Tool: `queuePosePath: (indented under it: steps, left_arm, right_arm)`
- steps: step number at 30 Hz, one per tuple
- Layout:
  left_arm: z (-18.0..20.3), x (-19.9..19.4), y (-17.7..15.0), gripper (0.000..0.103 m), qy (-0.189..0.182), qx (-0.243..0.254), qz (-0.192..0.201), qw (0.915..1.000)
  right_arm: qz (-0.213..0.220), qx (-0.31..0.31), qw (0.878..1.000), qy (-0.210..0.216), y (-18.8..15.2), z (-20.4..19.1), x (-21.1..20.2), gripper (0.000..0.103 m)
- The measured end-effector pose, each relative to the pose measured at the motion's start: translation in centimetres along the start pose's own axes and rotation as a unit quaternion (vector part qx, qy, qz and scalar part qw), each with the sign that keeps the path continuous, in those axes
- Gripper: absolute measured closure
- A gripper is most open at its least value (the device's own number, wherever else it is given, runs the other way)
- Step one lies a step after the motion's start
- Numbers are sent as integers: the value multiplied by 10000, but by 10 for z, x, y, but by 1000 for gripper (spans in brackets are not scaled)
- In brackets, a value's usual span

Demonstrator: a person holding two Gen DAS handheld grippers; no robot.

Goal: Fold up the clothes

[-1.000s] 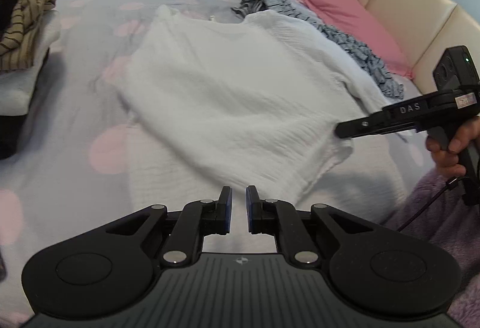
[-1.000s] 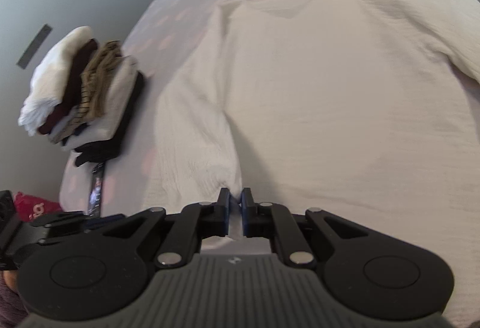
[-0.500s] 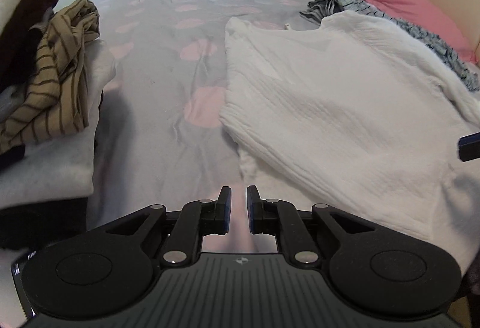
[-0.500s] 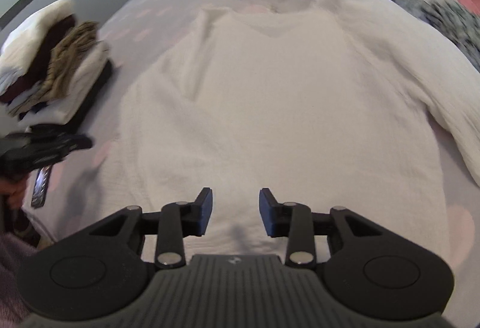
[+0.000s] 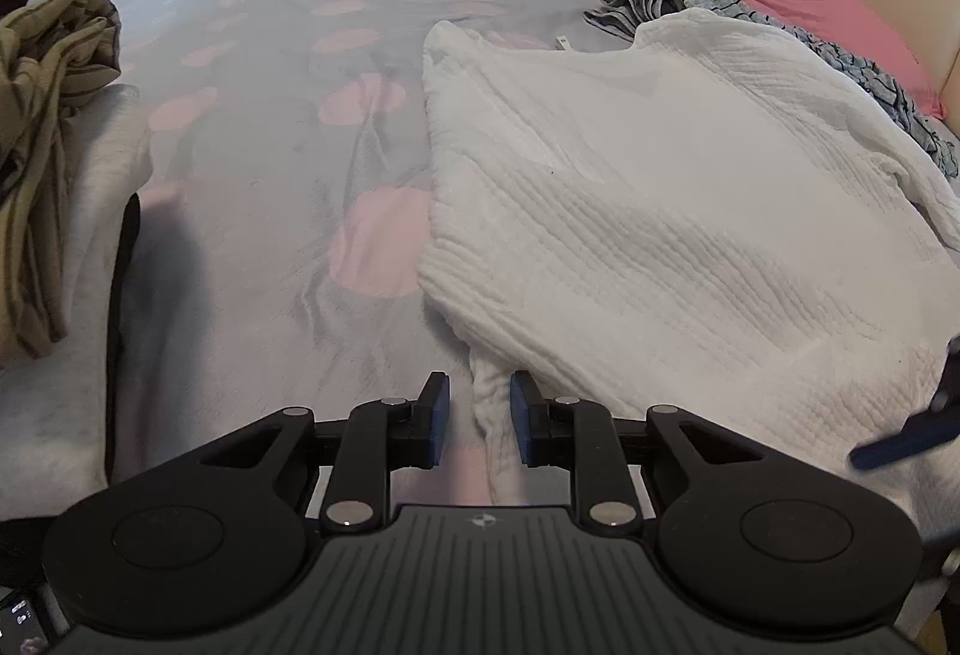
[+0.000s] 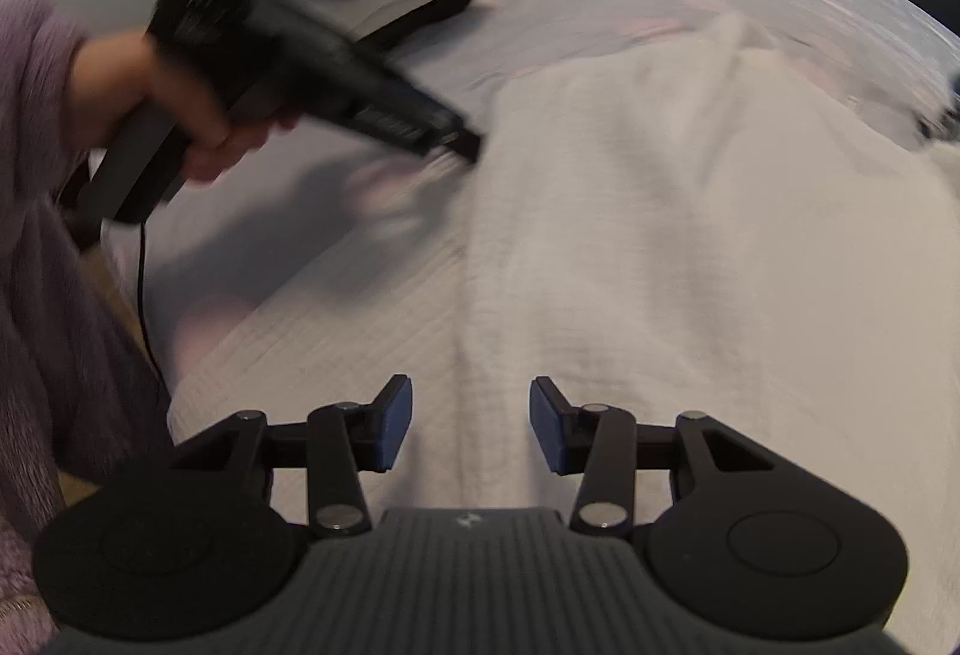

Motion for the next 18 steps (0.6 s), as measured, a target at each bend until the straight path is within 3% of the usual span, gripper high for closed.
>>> queuePosePath:
  steps: [3, 5, 8, 12, 15, 18]
  left_arm:
    - [-1, 6, 4, 78, -17, -15, 2, 10000]
    - [-2, 8, 7, 77, -18, -33, 14, 10000]
    - [-2, 12, 10, 75, 4, -20, 25, 10000]
    - [-2, 14, 16, 69, 89, -66, 141, 9998]
    - [-1, 13, 24, 69, 105, -103, 254, 9996]
    - [0, 12, 34, 69, 239, -117, 396, 9989]
  right_arm:
    - [-162, -475, 9980, -389, 0, -3, 14, 60]
    - [-198, -513, 9963, -653, 1, 6, 16, 95]
    - [69, 273, 9974, -668, 6, 39, -1, 96]
    - [410, 1281, 9858, -1006, 2, 85, -27, 96]
    - [436, 1621, 9799, -1076, -7, 104, -35, 96]
    - [427, 1702, 9805, -883, -11, 105, -35, 96]
Point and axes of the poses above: each gripper's, at about its wrist camera, not at the fingertips, and x roughly the way its jaws point, z to its right, y to its top, the point moved 7 cm from there along x, roughly the way its jaws point, and after that the axes turned 9 degrees about -z, right-handed, at the moved point
